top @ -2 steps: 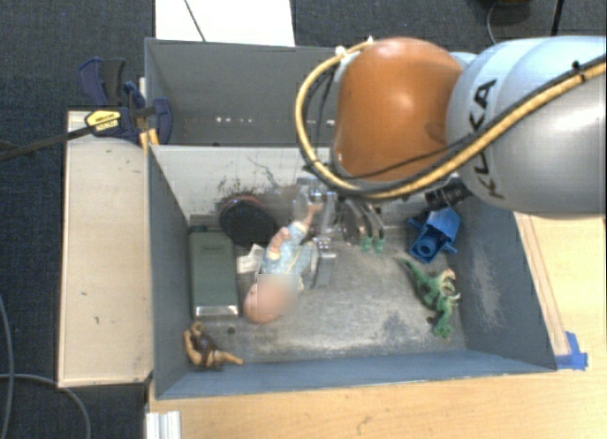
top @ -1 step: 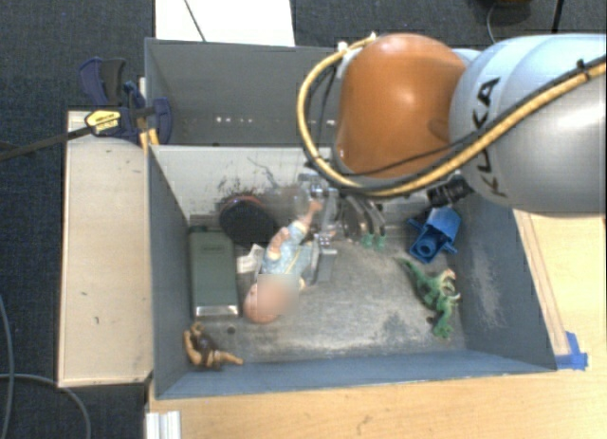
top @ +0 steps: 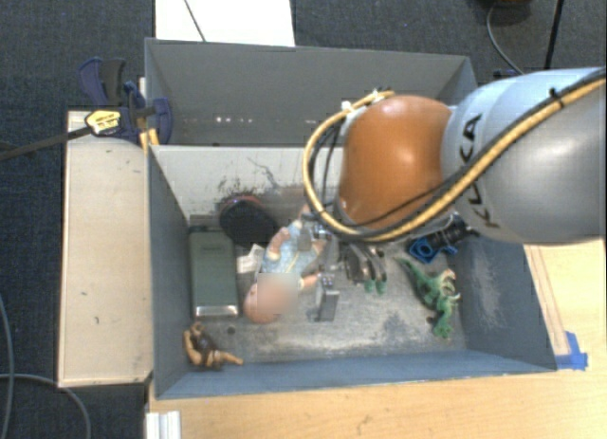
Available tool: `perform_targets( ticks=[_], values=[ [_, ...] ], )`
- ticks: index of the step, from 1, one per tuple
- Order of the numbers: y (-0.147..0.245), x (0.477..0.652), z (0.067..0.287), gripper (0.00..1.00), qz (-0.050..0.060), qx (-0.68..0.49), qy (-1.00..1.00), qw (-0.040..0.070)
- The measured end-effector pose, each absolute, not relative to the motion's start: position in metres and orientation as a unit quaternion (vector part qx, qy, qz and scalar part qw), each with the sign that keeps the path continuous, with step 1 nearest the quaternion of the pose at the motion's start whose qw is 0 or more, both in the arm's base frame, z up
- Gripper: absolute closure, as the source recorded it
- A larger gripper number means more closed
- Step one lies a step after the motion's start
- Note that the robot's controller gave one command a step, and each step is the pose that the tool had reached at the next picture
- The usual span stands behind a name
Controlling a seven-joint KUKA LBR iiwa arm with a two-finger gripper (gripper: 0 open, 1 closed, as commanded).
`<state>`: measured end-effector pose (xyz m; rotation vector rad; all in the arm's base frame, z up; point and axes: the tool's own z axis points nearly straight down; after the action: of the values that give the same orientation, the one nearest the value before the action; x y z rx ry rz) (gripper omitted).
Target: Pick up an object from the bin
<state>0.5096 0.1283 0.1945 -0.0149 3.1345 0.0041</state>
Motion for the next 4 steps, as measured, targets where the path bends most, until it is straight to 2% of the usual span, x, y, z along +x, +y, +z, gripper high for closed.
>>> perform_targets(
  ticks=[1,2,3,4],
  values=[
    [0.109,0.495,0.168,0.0,0.0,-0.08,0.997,-0.001],
    [0.153,0.529,0.126,0.0,0.0,-0.115,0.993,0.005],
    [0.073,0.566,0.162,1.0,0.0,-0.164,0.986,0.001],
    [0.073,0.566,0.162,0.0,0.0,-0.163,0.987,0.001]
  ],
)
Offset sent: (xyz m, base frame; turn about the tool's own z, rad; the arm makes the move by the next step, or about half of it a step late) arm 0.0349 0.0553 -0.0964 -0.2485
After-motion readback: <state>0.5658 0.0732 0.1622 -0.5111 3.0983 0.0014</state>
